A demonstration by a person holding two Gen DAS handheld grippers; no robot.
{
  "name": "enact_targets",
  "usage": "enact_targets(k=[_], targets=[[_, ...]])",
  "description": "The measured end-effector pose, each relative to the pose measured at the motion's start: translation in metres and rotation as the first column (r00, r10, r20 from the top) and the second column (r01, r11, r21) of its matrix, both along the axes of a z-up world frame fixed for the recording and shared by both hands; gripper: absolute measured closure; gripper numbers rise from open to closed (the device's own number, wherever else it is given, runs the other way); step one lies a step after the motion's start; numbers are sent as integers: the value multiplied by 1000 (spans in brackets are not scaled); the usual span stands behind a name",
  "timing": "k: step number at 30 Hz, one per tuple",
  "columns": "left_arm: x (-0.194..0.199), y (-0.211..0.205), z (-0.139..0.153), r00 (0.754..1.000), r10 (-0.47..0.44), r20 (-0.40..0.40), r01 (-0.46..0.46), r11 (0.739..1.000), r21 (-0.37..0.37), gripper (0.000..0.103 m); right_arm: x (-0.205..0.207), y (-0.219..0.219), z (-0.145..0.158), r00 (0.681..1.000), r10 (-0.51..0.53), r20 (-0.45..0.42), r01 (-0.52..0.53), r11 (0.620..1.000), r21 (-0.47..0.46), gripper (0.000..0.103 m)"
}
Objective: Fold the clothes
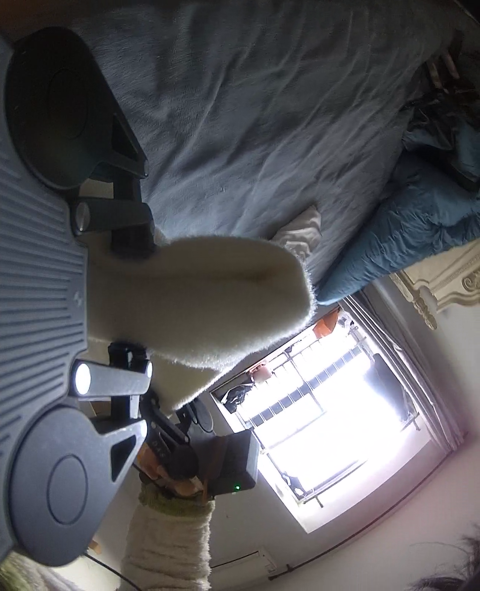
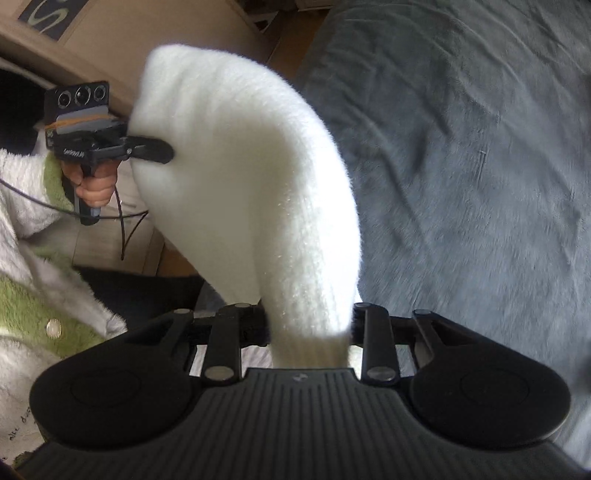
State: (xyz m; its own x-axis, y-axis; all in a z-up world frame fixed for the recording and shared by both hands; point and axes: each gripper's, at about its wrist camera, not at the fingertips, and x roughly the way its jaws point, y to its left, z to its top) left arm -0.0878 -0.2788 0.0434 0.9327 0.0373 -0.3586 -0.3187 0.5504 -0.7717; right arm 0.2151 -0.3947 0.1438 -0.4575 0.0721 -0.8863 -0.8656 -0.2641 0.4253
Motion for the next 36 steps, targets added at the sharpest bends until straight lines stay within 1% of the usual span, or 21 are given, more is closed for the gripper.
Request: enact_targets(k=[4, 8, 10, 12, 15, 16, 18, 20, 22, 24, 26, 27, 28, 30, 31, 32, 34, 36], targets=[[9, 6, -28, 999, -35, -2, 35, 999, -12, 64, 9, 7, -29, 1000, 2, 3, -2, 1000, 1, 76], [21, -3, -44, 995, -99, -33, 99, 995, 4, 64, 14, -3, -41, 999, 24, 45, -24, 1000, 1, 76], [22, -14, -46, 992, -125, -35, 125, 992, 8, 65, 12, -13, -45, 997, 33, 66, -33, 999, 3, 76], [21, -28, -45, 989, -146, -36, 147, 989, 26, 65, 9, -26, -42, 996, 47, 82, -49, 999, 19, 76], [16, -56, -35, 983, -178, -35, 180, 981, 75, 65, 1, -60, -34, 990, 76, 117, -84, 994, 65, 76], [15, -67, -31, 981, -192, -37, 194, 976, 97, 65, -7, -74, -30, 983, 107, 147, -120, 989, 88, 76], [12, -96, -22, 972, -226, -57, 232, 958, 168, 65, -22, -101, -28, 961, 168, 221, -201, 970, 136, 76], [10, -128, -12, 963, -255, -88, 269, 929, 253, 65, -34, -132, -27, 934, 201, 296, -263, 946, 189, 76], [6, -154, -3, 955, -273, -112, 295, 904, 309, 65, -44, -161, -25, 909, 213, 359, -310, 920, 240, 76], [3, -178, 6, 946, -292, -139, 323, 876, 357, 65, -56, -191, -24, 868, 233, 438, -380, 880, 286, 76], [1, -200, 14, 931, -318, -180, 365, 837, 408, 65, -66, -215, -28, 828, 238, 507, -435, 844, 314, 76], [2, -211, 16, 919, -337, -203, 393, 814, 427, 65, -71, -228, -31, 803, 250, 542, -471, 823, 318, 76], [3, -223, 19, 906, -354, -232, 423, 784, 454, 65, -77, -242, -34, 769, 261, 583, -512, 798, 318, 76], [5, -248, 19, 862, -407, -303, 507, 693, 513, 65, -88, -270, -44, 693, 290, 661, -596, 746, 297, 76], [6, -261, 19, 837, -429, -340, 547, 642, 537, 65, -93, -284, -51, 654, 300, 694, -631, 722, 284, 76], [7, -274, 18, 813, -448, -372, 582, 591, 559, 65, -99, -295, -58, 624, 305, 719, -656, 704, 271, 76], [10, -294, 12, 764, -483, -428, 643, 509, 573, 65, -109, -319, -73, 552, 308, 775, -706, 667, 238, 76], [12, -310, 6, 721, -507, -472, 686, 429, 588, 65, -119, -338, -92, 470, 304, 829, -756, 623, 201, 75]])
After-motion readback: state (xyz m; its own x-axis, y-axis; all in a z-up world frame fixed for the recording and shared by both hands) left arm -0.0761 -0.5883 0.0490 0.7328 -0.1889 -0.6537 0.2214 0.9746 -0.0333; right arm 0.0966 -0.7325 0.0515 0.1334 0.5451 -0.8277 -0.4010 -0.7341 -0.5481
